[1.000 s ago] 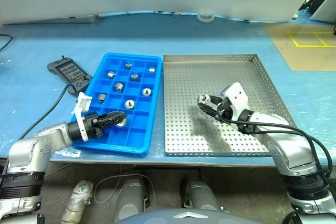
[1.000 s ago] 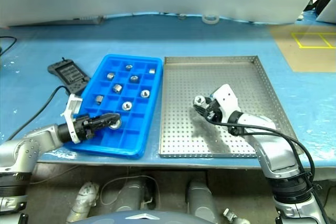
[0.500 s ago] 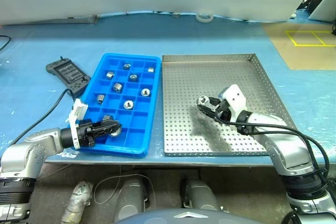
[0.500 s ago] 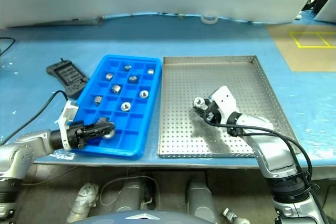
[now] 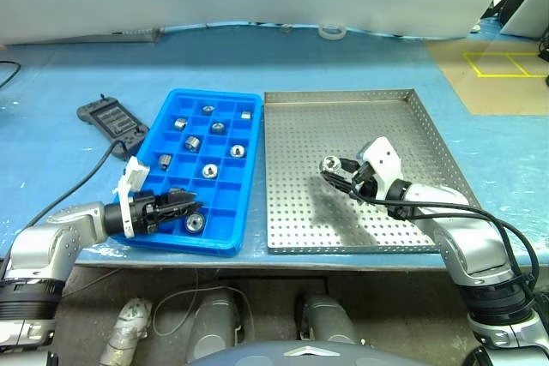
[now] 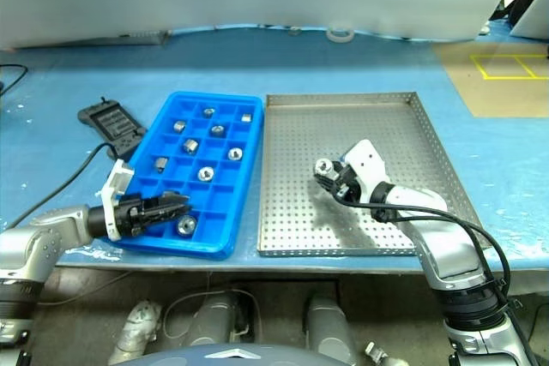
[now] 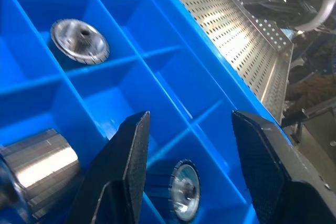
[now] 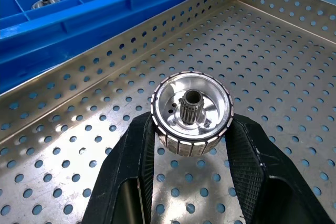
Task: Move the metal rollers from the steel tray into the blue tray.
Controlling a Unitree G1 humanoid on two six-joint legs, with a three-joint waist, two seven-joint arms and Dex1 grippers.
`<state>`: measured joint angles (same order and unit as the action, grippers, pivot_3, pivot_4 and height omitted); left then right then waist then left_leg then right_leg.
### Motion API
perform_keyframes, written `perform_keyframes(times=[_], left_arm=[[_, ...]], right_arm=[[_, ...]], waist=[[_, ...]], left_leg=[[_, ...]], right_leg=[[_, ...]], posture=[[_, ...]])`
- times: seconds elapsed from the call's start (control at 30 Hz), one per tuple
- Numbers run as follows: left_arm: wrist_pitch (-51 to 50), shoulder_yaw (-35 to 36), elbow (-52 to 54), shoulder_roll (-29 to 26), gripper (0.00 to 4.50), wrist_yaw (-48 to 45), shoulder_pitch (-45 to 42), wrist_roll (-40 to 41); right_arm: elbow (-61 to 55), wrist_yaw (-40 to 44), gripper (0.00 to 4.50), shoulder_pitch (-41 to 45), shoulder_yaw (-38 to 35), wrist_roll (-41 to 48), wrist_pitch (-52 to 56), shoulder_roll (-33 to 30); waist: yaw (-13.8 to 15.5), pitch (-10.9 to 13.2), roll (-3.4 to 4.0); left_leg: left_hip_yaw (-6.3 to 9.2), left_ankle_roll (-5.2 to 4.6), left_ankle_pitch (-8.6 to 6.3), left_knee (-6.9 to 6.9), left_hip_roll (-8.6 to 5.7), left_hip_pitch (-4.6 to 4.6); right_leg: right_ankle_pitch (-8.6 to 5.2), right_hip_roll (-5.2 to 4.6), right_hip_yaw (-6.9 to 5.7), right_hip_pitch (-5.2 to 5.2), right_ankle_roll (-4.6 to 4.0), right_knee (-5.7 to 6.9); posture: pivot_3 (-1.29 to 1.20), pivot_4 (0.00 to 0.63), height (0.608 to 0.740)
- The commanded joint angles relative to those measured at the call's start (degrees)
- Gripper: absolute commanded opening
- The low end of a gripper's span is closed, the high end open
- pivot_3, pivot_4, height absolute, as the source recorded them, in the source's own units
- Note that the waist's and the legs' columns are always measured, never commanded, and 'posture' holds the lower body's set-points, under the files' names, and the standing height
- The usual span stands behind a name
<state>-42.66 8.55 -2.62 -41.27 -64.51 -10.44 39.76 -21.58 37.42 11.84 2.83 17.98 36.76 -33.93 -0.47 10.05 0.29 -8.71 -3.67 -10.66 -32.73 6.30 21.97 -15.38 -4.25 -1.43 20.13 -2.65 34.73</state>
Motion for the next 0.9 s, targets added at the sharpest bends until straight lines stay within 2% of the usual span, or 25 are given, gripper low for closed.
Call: perform_keyframes(times=[0.03,0.17,0.3,0.47,0.73,0.9], left_arm=[[-0.41,3.17,-0.81,1.93,2.58,2.66,-5.27,2.21],[-1.49,3.16,-1.07,4.12,2.58,4.84,-7.18,2.7],[-1.9,3.84,0.79,4.28,2.58,5.79,-4.52,2.77],[-2.91,8.95,8.22,3.33,2.58,8.75,2.06,5.25],[-4.04,17.93,18.56,4.43,2.58,14.99,13.22,10.03],[-3.69,20.0,22.3,5.58,2.58,18.07,17.69,11.85]], right_arm=[[-4.66,4.33,1.62,3.18,1.04,3.31,0.41,-0.97],[-1.89,6.96,1.62,5.89,6.97,0.45,-2.45,-0.26],[0.79,10.18,1.62,10.26,12.76,-0.87,-4.82,2.2],[8.77,11.8,1.62,16.54,16.67,-3.71,-9.2,7.13],[17.3,18.5,1.62,20.61,19.66,-4.33,-13.25,11.32],[21.81,20.73,1.62,22.67,20.66,-5.1,-15.12,14.22]], waist=[[0.13,0.0,-0.01],[-0.02,-0.02,-0.04],[-0.4,-0.01,-0.06],[0.38,-0.04,-0.25],[3.91,0.01,-0.43],[5.98,0.01,-0.44]], left_leg=[[0.0,0.0,0.0,0.0,0.0,0.05],[0.0,-0.12,-0.03,0.0,0.0,0.16],[0.0,-0.25,0.02,0.01,0.02,0.45],[0.02,-0.25,0.06,-0.06,0.08,0.86],[0.05,-0.13,-0.03,-0.07,0.08,0.9],[0.09,-0.03,-0.01,-0.06,0.09,0.87]], right_leg=[[0.0,0.0,-0.01,0.04,0.0,-0.01],[0.01,0.0,-0.03,0.1,-0.02,-0.04],[0.01,0.01,-0.04,0.38,-0.02,-0.04],[0.01,0.01,-0.2,0.68,-0.03,0.01],[0.01,0.0,-0.24,0.67,-0.03,-0.01],[0.01,0.0,-0.28,0.65,-0.03,0.02]], posture=[[-0.16,0.15,0.74],[-0.13,0.15,0.74],[-0.09,0.15,0.74],[0.03,0.15,0.74],[0.2,0.15,0.74],[0.24,0.15,0.74]])
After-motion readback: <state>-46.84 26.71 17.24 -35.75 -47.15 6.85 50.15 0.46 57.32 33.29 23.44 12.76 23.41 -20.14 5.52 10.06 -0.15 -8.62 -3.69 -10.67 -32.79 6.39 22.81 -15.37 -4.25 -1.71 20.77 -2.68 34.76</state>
